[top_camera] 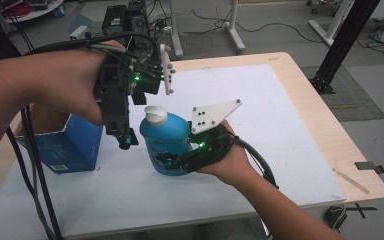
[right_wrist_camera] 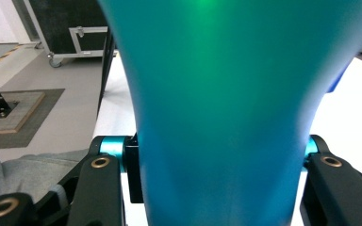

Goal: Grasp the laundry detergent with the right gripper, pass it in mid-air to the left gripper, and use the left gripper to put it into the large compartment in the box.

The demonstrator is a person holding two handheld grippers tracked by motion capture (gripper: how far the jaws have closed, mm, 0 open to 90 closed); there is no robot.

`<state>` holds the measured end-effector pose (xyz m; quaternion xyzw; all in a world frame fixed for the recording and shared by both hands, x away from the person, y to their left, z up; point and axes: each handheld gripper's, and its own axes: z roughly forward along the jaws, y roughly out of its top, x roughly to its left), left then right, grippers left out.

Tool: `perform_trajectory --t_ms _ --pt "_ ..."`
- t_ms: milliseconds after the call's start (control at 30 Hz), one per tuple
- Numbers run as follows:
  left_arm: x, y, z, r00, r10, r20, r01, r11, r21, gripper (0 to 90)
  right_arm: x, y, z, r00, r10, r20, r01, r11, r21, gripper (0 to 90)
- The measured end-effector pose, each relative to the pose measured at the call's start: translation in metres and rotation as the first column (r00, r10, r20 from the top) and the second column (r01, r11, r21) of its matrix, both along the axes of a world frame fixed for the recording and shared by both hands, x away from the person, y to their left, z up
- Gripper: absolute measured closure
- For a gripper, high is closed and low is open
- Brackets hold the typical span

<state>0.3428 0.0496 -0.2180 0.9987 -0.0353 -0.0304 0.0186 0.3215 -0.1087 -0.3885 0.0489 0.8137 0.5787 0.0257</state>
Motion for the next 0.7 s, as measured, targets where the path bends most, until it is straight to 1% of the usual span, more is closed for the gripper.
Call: perform_trajectory --t_ms 267,333,400,433,533,567,700 --pt "0.0 -0.006 -0.006 1.0 -0.003 0.002 0.002 1.0 0.005 4.1 0.001 0.008 -0.001 0.9998 0.017 -0.008 -0.017 0.9998 0.002 45.8" --pt "0.0 -0.007 -0.007 1.0 -0.008 0.001 0.008 0.9999 0.012 4.1 0.002 0.009 -0.001 0.9998 0.018 -0.012 -0.018 0.9998 0.005 45.8" --pt "0.0 -0.007 -0.008 1.0 -0.006 0.0 0.006 0.9999 0.012 4.1 0.002 0.011 -0.001 0.9998 0.02 -0.006 -0.02 0.9998 0.01 45.8" --pt "0.0 -0.008 -0.009 1.0 -0.005 0.002 0.005 0.9999 0.01 4.1 0.002 0.012 -0.001 0.9997 0.02 -0.013 -0.02 0.9998 0.008 45.8" --pt "0.0 -0.008 -0.011 1.0 -0.008 0.005 0.008 0.9999 0.013 4.1 0.002 0.015 -0.001 0.9995 0.026 -0.018 -0.026 0.9996 0.014 45.8" --pt "0.0 -0.009 -0.012 0.9999 -0.009 0.008 0.008 0.9998 0.02 4.1 0.002 0.016 -0.001 0.9995 0.029 -0.014 -0.029 0.9995 0.011 45.8" --pt "-0.001 -0.011 -0.014 0.9999 -0.006 0.012 0.006 0.9997 0.023 4.1 0.002 0.019 -0.001 0.9992 0.038 -0.015 -0.038 0.9992 0.011 45.8"
